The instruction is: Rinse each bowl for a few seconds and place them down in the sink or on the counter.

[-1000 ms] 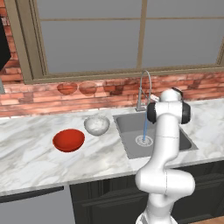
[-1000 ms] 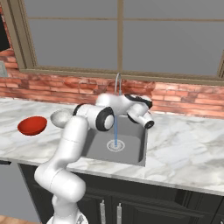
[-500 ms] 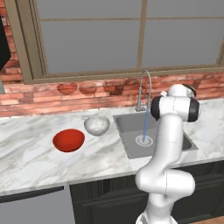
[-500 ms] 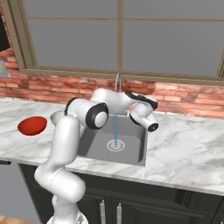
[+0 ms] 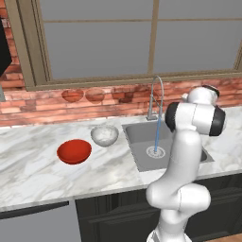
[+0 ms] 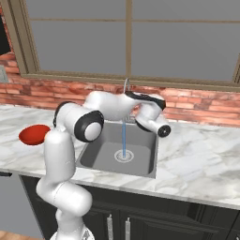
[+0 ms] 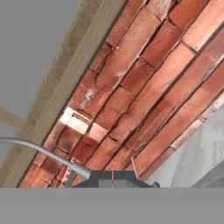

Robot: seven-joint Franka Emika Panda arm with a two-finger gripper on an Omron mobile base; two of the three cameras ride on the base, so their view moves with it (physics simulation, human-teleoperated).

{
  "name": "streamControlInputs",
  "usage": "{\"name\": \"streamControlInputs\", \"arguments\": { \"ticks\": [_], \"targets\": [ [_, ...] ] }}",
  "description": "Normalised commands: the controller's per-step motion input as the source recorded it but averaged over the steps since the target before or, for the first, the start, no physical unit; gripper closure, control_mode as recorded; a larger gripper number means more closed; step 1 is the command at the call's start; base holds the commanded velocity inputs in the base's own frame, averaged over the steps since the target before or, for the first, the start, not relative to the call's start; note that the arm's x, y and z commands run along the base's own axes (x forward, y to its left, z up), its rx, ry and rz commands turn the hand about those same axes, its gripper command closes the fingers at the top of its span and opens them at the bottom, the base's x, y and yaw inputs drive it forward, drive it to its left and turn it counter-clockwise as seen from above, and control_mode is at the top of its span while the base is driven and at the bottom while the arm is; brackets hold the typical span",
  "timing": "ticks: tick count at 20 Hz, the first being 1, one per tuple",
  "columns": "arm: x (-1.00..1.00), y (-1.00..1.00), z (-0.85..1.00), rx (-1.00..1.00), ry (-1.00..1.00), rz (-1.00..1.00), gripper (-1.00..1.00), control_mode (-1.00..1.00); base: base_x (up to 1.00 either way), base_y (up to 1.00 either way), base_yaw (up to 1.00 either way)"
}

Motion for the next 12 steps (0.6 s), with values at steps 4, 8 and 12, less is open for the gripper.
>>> {"name": "streamControlInputs", "arguments": {
  "ticks": [4, 8, 12],
  "targets": [
    [-0.41, -0.13, 0.18, 0.04, 0.4, -0.09, 1.0, -1.0, 0.0, 0.0, 0.0],
    [-0.36, -0.11, 0.04, 0.02, 0.44, -0.1, 1.0, -1.0, 0.0, 0.0, 0.0],
    [-0.34, -0.08, 0.02, 0.01, 0.44, -0.11, 1.0, -1.0, 0.0, 0.0, 0.0]
  ]
}}
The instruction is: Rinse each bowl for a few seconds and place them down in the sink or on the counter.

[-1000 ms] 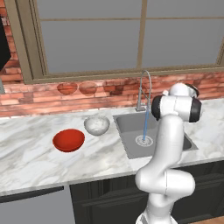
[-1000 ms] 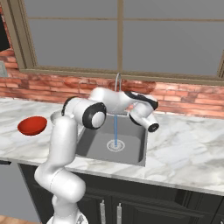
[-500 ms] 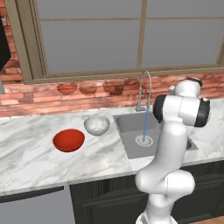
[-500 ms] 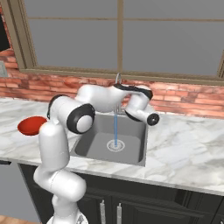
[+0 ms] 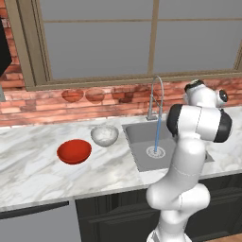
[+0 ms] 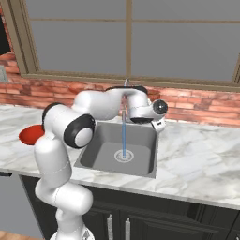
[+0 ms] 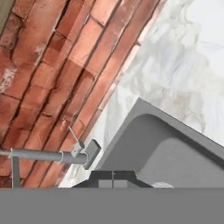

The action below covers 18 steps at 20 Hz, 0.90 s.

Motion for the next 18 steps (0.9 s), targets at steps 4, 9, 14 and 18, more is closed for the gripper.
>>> {"name": "streamControlInputs", "arguments": {
  "ticks": [4, 9, 14, 18],
  "targets": [
    [-0.29, -0.11, 0.14, 0.02, 0.43, -0.12, 1.0, -1.0, 0.0, 0.0, 0.0],
    [-0.26, 0.1, 0.47, 0.01, 0.25, -0.02, 1.0, -1.0, 0.0, 0.0, 0.0],
    [-0.23, 0.32, 0.48, 0.04, 0.11, 0.08, 1.0, -1.0, 0.0, 0.0, 0.0],
    [-0.26, 0.41, 0.35, 0.02, 0.1, 0.09, -1.0, -1.0, 0.0, 0.0, 0.0]
  ]
}}
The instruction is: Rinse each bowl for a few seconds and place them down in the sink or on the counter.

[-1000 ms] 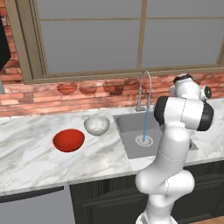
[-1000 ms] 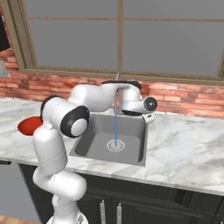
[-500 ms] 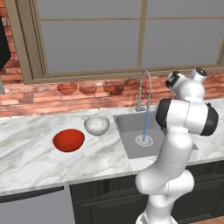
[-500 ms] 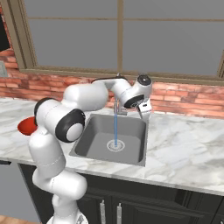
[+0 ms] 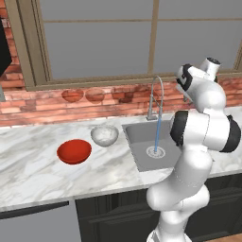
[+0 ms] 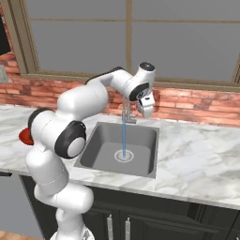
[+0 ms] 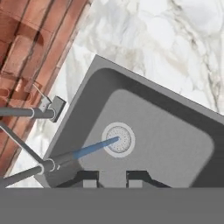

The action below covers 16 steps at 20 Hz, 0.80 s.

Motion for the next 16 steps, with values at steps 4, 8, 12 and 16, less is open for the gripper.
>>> {"name": "streamControlInputs", "arguments": {
  "ticks": [4, 8, 12, 16],
  "targets": [
    [-0.28, 0.37, 0.14, 0.0, 0.07, 0.07, -1.0, -1.0, 0.0, 0.0, 0.0],
    [-0.31, 0.4, 0.07, 0.0, 0.09, 0.05, -1.0, -1.0, 0.0, 0.0, 0.0],
    [-0.29, 0.48, 0.02, 0.0, 0.12, 0.05, -1.0, -1.0, 0.0, 0.0, 0.0],
    [-0.29, 0.46, 0.03, 0.0, 0.1, 0.06, -1.0, -1.0, 0.0, 0.0, 0.0]
  ]
}}
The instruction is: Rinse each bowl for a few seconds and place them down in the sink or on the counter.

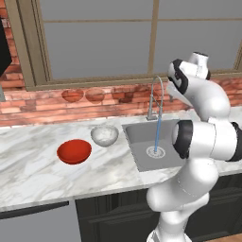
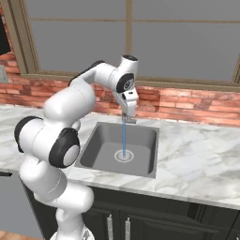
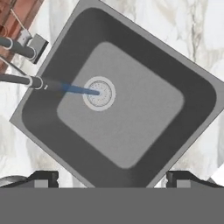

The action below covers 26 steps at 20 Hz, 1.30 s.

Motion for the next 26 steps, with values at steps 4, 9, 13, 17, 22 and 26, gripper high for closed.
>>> {"name": "streamControlInputs", "arguments": {
  "ticks": [4, 9, 13, 17, 22, 26],
  "targets": [
    [-0.27, 0.49, 0.05, 0.0, 0.05, 0.08, -1.0, -1.0, 0.0, 0.0, 0.0],
    [-0.2, 0.5, 0.06, -0.04, 0.04, 0.07, -1.0, -1.0, 0.0, 0.0, 0.0],
    [-0.21, 0.5, 0.04, -0.05, 0.02, 0.1, -1.0, -1.0, 0.0, 0.0, 0.0],
    [-0.19, 0.49, 0.01, -0.06, 0.02, 0.08, -1.0, -1.0, 0.0, 0.0, 0.0],
    [-0.07, 0.47, 0.0, -0.06, 0.06, 0.03, -1.0, -1.0, 0.0, 0.0, 0.0],
    [-0.02, 0.48, 0.0, -0.03, 0.08, 0.03, -1.0, -1.0, 0.0, 0.0, 0.0]
  ]
}}
